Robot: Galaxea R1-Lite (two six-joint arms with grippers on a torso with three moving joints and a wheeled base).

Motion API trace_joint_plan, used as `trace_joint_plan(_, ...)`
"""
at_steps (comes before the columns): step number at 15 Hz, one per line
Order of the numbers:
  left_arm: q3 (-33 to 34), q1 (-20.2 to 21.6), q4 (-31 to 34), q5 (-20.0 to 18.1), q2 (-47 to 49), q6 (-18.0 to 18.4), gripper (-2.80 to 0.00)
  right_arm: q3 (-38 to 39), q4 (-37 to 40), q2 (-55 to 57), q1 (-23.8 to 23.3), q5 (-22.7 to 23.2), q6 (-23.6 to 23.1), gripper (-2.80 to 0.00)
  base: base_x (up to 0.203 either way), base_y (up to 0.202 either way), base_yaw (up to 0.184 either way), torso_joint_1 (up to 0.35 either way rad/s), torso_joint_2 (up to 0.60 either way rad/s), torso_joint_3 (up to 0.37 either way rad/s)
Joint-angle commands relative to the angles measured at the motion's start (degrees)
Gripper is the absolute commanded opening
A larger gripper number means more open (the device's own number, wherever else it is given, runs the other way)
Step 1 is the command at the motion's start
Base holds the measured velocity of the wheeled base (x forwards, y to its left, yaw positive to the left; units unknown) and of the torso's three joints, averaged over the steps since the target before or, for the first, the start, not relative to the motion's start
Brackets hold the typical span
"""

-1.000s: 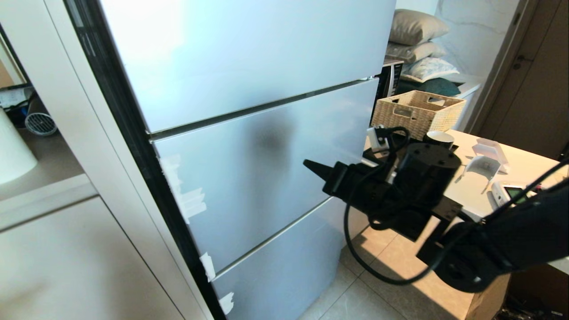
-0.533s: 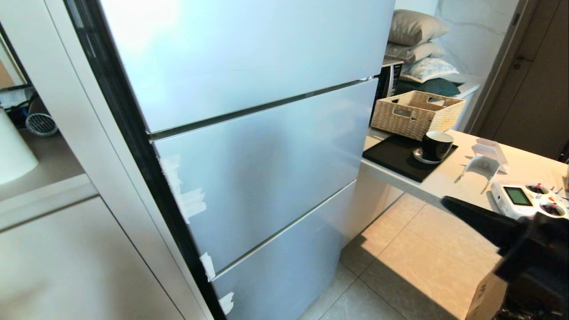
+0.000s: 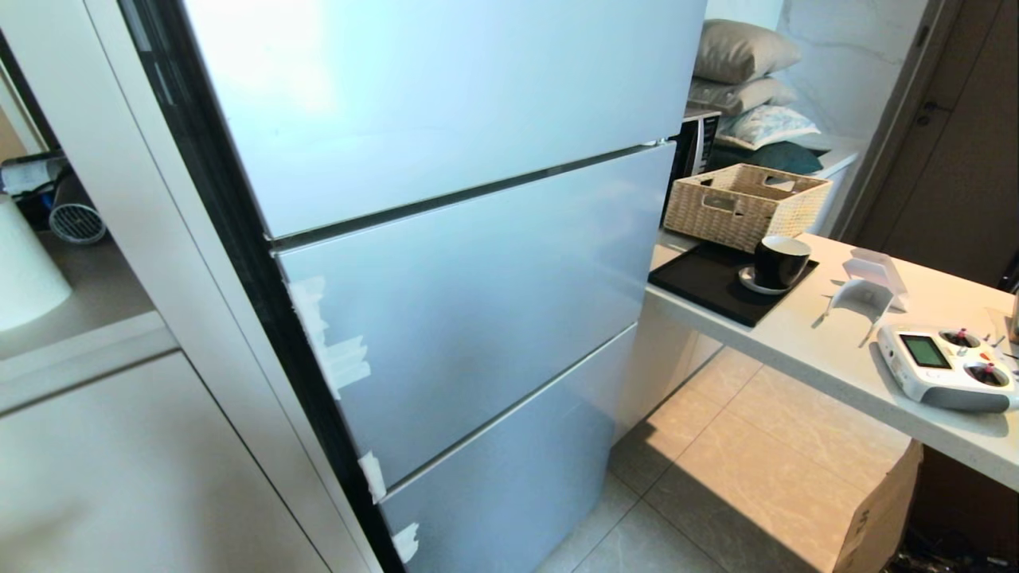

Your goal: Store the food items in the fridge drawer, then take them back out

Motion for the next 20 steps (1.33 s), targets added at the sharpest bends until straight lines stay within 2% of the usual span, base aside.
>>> trace_joint_plan(1,0.0,0.0,0.0,0.0,0.0,0.0,-2.8,0.8,10.4,-4.9,-1.2,-0.2,-2.2,-2.8,0.0,0.0,0.0,0.0,0.0,0.0)
trace_joint_plan(4,0.0,0.0,0.0,0.0,0.0,0.0,-2.8,0.6,11.7,-6.6,-3.2,-0.4,-3.1,-2.8,0.0,0.0,0.0,0.0,0.0,0.0)
trace_joint_plan(9,0.0,0.0,0.0,0.0,0.0,0.0,-2.8,1.0,10.7,-20.9,-5.6,-0.3,-6.3,-2.8,0.0,0.0,0.0,0.0,0.0,0.0)
trace_joint_plan(11,0.0,0.0,0.0,0.0,0.0,0.0,-2.8,1.1,10.6,-20.5,-5.9,-1.8,-2.7,-2.8,0.0,0.0,0.0,0.0,0.0,0.0)
trace_joint_plan(20,0.0,0.0,0.0,0.0,0.0,0.0,-2.8,1.1,10.3,-20.5,-5.9,-2.6,2.2,-2.8,0.0,0.0,0.0,0.0,0.0,0.0)
